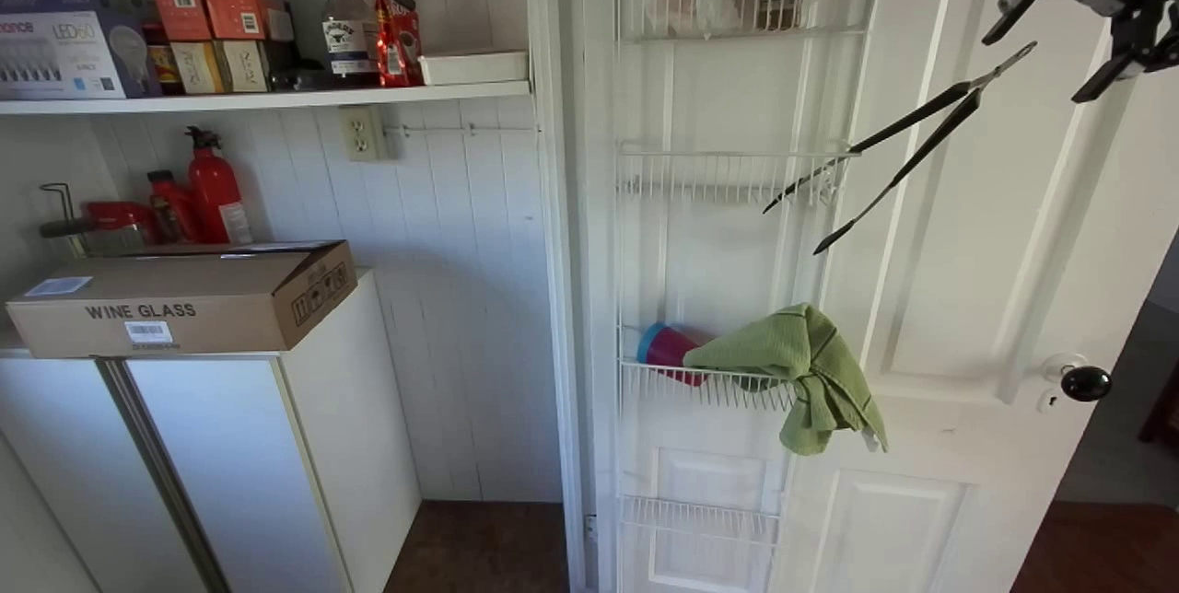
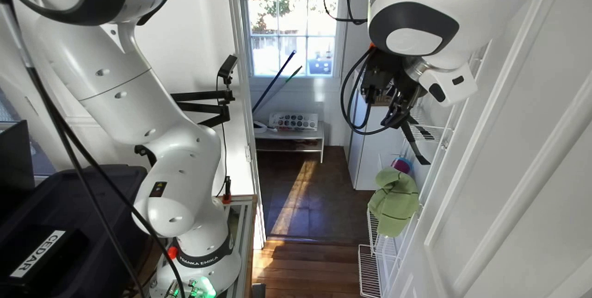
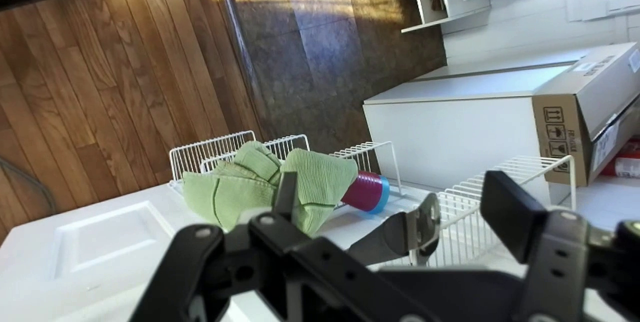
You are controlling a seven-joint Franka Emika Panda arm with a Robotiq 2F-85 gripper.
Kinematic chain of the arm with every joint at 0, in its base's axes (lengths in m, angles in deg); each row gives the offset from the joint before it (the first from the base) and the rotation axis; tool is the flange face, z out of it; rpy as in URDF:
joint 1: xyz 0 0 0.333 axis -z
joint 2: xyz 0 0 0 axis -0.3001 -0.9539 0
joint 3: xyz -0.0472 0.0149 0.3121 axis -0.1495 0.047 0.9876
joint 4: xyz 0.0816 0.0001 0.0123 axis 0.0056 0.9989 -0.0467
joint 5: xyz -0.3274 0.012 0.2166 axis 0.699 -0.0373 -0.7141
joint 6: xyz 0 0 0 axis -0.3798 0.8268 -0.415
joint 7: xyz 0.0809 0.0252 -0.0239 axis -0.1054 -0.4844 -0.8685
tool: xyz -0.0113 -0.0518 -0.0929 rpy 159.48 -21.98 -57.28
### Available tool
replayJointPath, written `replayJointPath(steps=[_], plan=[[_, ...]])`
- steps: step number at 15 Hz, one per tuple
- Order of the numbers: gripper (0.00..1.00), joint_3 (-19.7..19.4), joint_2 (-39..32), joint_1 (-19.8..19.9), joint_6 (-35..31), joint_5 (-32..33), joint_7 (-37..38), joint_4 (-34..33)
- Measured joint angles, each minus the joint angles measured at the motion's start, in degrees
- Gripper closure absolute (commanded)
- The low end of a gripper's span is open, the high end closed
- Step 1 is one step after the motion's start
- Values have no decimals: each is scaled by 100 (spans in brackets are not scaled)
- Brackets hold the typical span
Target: Hang the black and silver tongs through the spaces of the rack
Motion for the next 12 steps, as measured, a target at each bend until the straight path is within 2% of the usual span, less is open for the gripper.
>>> replayJointPath(steps=[1, 2, 3, 5, 12], plan=[[19, 15, 26, -19, -139, -9, -63, 72], [23, 28, 50, -38, -249, -24, -115, 121], [48, 32, 83, -64, -330, -49, -162, 166], [50, 41, 148, -112, -452, -90, -238, 196], [100, 138, 396, -207, -810, -96, -334, 203]])
